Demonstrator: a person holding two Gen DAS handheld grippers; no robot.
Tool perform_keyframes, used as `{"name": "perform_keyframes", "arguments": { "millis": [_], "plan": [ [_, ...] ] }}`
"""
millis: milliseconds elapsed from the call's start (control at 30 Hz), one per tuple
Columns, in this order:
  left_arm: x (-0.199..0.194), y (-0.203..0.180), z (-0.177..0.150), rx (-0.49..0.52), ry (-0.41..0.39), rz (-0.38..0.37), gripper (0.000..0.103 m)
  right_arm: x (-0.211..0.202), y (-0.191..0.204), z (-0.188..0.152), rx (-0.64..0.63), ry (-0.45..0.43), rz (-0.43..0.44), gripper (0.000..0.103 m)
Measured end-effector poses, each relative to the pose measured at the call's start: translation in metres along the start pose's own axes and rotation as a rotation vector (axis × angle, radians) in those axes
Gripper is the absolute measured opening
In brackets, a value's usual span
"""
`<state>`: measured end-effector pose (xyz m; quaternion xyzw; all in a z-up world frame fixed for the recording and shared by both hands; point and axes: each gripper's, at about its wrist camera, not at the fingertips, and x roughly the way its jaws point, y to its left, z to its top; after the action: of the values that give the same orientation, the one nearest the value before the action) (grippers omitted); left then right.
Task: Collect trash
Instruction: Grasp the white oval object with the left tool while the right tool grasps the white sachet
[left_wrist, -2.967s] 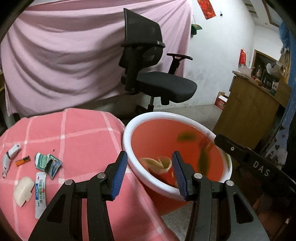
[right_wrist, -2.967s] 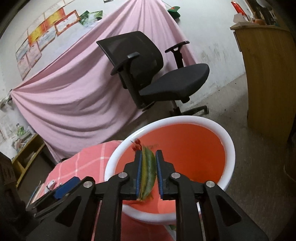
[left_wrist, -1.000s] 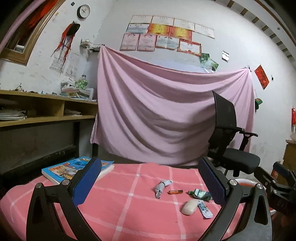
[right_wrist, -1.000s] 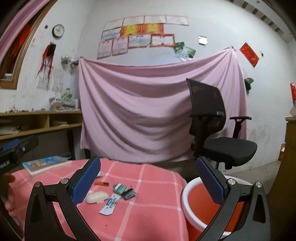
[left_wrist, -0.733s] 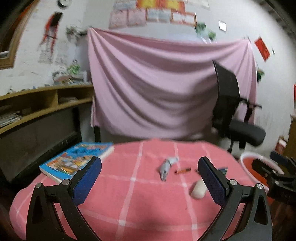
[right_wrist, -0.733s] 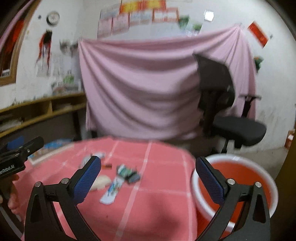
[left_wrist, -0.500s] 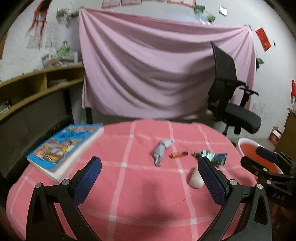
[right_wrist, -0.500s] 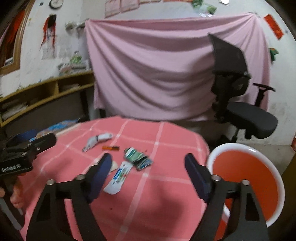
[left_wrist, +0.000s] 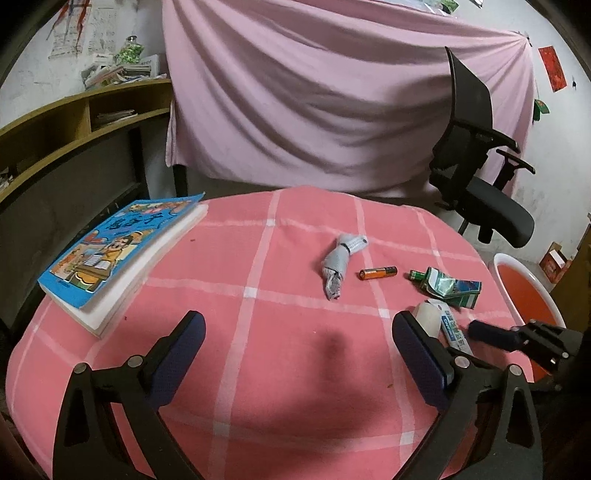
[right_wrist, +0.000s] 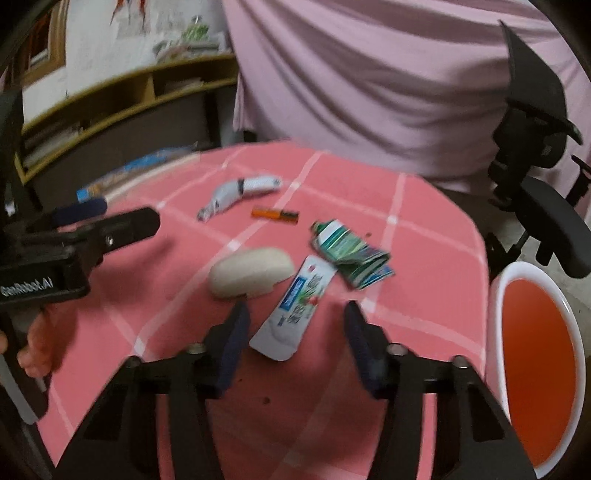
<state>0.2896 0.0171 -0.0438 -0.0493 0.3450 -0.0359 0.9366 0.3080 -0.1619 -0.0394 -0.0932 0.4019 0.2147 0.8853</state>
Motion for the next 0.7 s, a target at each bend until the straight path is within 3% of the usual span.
{"name": "perform_keyframes", "arguments": {
  "millis": [67, 167, 533, 600, 667, 700],
  "plan": [
    [0.0, -0.003, 0.0, 0.012, 0.003, -0.009, 0.094, -0.002, -0.002, 0.0, 0.007, -0.001, -0.001, 0.034],
    [0.002, -0.009, -0.001, 0.044, 0.014, -0.033, 0.088, -0.004, -0.011, 0.0, 0.049, -0.001, 0.003, 0.021],
    [0.009, -0.037, -0.001, 0.154, 0.06, -0.205, 0.081, -0.01, -0.022, -0.003, 0.121, -0.018, -0.023, 0.02],
    [0.015, -0.044, 0.0, 0.178, 0.085, -0.225, 0.065, -0.012, -0.027, -0.006, 0.143, -0.021, -0.022, 0.02],
    [0.024, -0.052, 0.0, 0.194, 0.122, -0.241, 0.06, -0.013, -0.032, -0.008, 0.168, -0.02, -0.013, 0.02],
    [0.028, -0.055, 0.001, 0.196, 0.138, -0.25, 0.052, -0.013, -0.034, -0.009, 0.177, -0.019, -0.008, 0.02]
  ]
}}
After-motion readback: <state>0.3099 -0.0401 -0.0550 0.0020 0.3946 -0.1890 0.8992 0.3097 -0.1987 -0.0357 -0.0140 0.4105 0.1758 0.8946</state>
